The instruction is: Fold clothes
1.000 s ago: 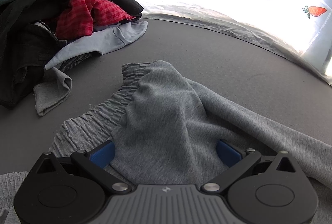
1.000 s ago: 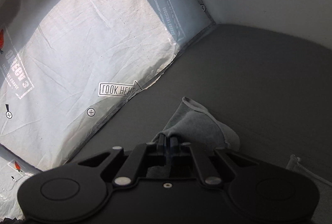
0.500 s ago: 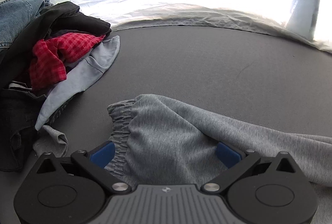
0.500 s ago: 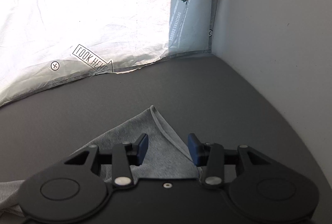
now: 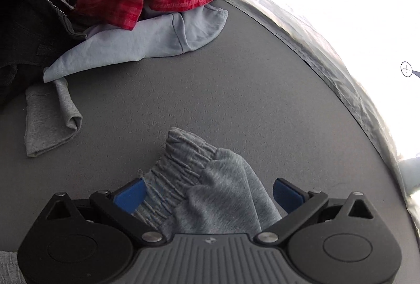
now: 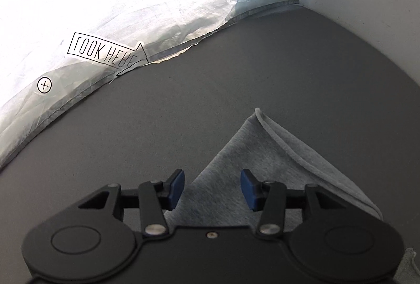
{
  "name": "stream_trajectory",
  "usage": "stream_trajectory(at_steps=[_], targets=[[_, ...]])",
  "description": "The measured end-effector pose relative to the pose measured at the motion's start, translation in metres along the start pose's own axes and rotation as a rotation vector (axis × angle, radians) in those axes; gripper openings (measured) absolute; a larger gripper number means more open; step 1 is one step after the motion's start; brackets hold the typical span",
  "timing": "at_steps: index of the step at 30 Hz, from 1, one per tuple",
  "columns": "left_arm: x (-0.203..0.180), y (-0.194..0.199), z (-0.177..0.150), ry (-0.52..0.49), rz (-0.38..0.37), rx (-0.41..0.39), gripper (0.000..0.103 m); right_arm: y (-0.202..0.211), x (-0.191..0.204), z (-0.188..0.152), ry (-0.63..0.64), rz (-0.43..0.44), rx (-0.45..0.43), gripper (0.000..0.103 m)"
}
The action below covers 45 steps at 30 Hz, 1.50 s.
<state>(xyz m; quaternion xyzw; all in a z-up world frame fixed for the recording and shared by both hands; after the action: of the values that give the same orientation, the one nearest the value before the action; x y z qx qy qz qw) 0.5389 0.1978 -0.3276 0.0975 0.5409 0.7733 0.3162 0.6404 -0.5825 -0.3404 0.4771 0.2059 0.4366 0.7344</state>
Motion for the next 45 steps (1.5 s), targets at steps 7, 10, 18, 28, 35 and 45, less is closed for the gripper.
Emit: stream_trajectory(at_steps=[7,10,18,28,35,45], targets=[[-0.002,-0.016,0.008,-0.08,0.152,0.006,0.075,-0.011,0.012,0.012,0.066,-0.089,0.036,0.036],[-0.004,-0.014,0.007,-0.107,0.162,-0.039,0.058,-0.011,0.006,0.012,0.025,-0.086,0.016,0.004],[0.012,-0.009,0.015,0.008,0.108,-0.057,0.022,0.01,-0.006,0.035,-0.06,-0.009,-0.066,0.0],[0.023,-0.01,0.018,0.145,0.013,-0.083,0.035,0.054,0.045,0.102,0.006,0.21,-0.298,0.013],[-0.01,0.026,-0.002,-0.137,0.011,-0.184,0.053,0.063,0.026,0.053,0.105,0.051,-0.275,0.044],[-0.091,0.059,-0.145,-0.659,-0.144,-0.09,0.071,0.023,-0.06,-0.012,-0.063,-0.079,-0.089,0.05]])
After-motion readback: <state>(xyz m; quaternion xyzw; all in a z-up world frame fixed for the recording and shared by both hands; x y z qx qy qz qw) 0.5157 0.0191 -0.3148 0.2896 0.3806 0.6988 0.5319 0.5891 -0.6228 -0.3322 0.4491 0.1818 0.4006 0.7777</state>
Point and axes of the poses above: each gripper's, at about its wrist camera, not at the fingertips, and y roughly against the way its jaws point, x to its left, z to its top, the point moved 5 cm from there along -y, roughly the way its jaws point, and after that the axes turned 6 degrees about x, right-handed, at the moved point
